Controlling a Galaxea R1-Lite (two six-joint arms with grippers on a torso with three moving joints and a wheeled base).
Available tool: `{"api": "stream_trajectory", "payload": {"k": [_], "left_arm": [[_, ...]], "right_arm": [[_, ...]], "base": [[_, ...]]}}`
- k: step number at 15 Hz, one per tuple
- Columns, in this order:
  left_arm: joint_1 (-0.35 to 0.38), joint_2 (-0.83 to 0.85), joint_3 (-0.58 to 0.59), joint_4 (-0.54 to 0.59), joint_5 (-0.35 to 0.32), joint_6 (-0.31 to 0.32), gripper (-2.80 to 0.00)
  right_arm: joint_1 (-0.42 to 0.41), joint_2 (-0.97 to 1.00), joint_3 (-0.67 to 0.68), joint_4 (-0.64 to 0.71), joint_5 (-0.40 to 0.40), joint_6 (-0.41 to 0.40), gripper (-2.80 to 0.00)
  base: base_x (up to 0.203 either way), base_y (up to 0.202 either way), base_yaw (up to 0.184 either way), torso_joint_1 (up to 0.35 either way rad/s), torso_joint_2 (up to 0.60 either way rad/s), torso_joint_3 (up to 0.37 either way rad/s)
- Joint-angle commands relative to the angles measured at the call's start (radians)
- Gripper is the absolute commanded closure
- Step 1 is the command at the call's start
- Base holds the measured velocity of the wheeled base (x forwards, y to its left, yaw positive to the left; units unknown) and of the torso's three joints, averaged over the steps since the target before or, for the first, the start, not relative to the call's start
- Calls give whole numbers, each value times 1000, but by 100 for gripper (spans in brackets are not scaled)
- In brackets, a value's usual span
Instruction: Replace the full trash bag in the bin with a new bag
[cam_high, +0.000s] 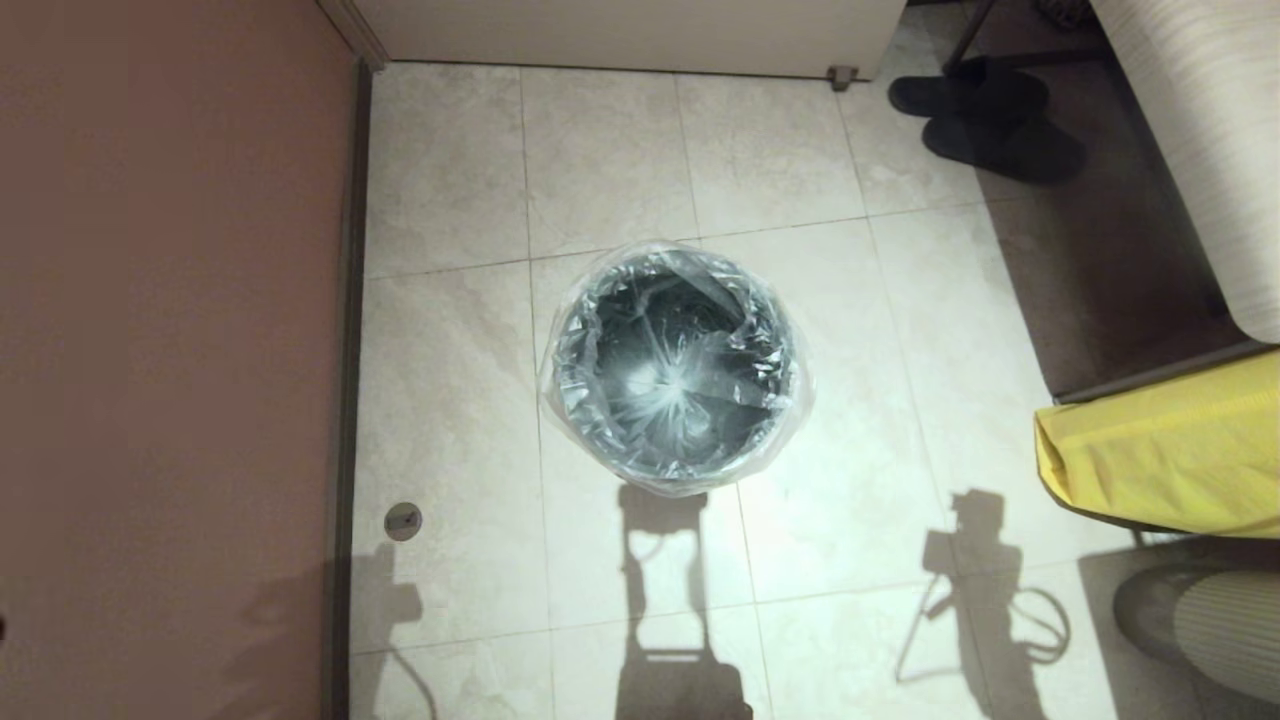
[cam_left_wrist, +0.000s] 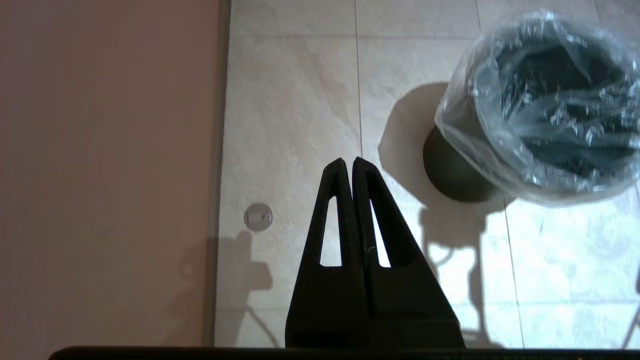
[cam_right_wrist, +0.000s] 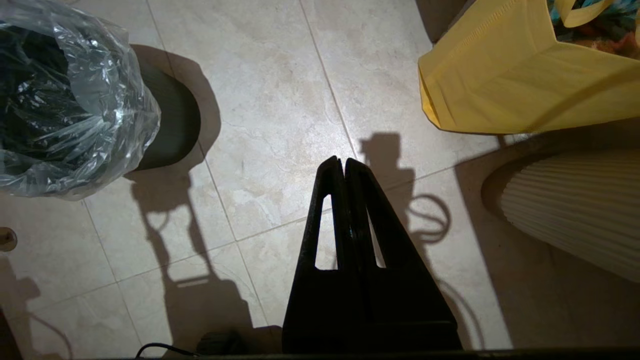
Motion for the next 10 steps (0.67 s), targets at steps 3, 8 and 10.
{"api": "stream_trajectory", "payload": {"k": [3,8,10], "left_arm": [[7,-124,70,37,-21,-1,0],[9,-170,97,39,-25,0,0],[9,-196,111,40,-31,2,0]], "right_arm": [[-31,-169,106,12,15,36,0],[-42,-300,178,16,44,37,0],[-44,-342,184,22,61,32,0]], "base": [[0,0,0,0,0,0],[0,0,0,0,0,0],[0,0,0,0,0,0]]}}
